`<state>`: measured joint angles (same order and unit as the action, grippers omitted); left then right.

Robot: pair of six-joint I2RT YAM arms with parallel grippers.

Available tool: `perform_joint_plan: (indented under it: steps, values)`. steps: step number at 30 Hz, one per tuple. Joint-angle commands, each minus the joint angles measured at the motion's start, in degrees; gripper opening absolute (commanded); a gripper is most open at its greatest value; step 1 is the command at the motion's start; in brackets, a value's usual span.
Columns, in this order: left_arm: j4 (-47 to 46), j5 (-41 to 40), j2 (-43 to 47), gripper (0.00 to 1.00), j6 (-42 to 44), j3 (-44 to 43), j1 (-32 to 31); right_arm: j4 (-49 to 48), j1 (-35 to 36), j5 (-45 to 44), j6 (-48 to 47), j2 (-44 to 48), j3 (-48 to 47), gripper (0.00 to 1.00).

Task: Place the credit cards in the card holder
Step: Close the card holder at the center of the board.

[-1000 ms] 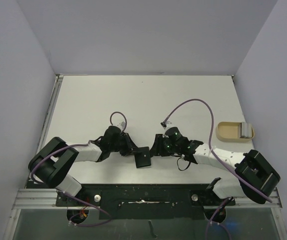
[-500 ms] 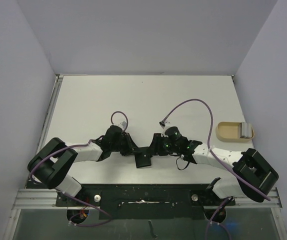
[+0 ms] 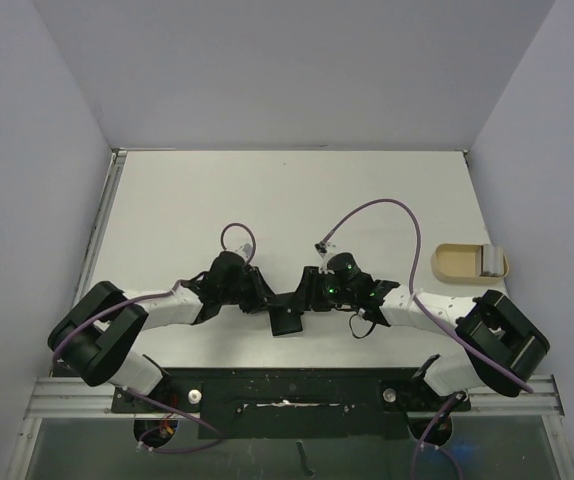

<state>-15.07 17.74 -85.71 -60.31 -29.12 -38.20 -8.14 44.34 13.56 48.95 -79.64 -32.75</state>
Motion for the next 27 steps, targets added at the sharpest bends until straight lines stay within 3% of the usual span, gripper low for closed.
perform_joint_plan:
  steps: [1, 10, 18, 27]
  values:
    - [2.0, 0.1, 3.3, 0.14, -1.4, -0.1, -1.2, -3.1, 0.2, 0.3, 0.4, 0.2, 0.2, 0.37]
    - [2.3, -2.1, -0.5, 0.09, -0.6, 0.3, -1.5, -0.6, -0.4, -1.1, 0.1, 3.1, 0.9, 0.24]
    - [4.8, -4.3, -2.8, 0.08, 0.4, -0.5, -1.9, 4.2, -2.6, -2.3, -0.4, 7.0, 1.0, 0.22]
    - [6.0, -5.5, -1.7, 0.08, 0.4, -0.8, -2.0, 2.1, -5.2, 0.0, -0.8, 6.7, 3.0, 0.21]
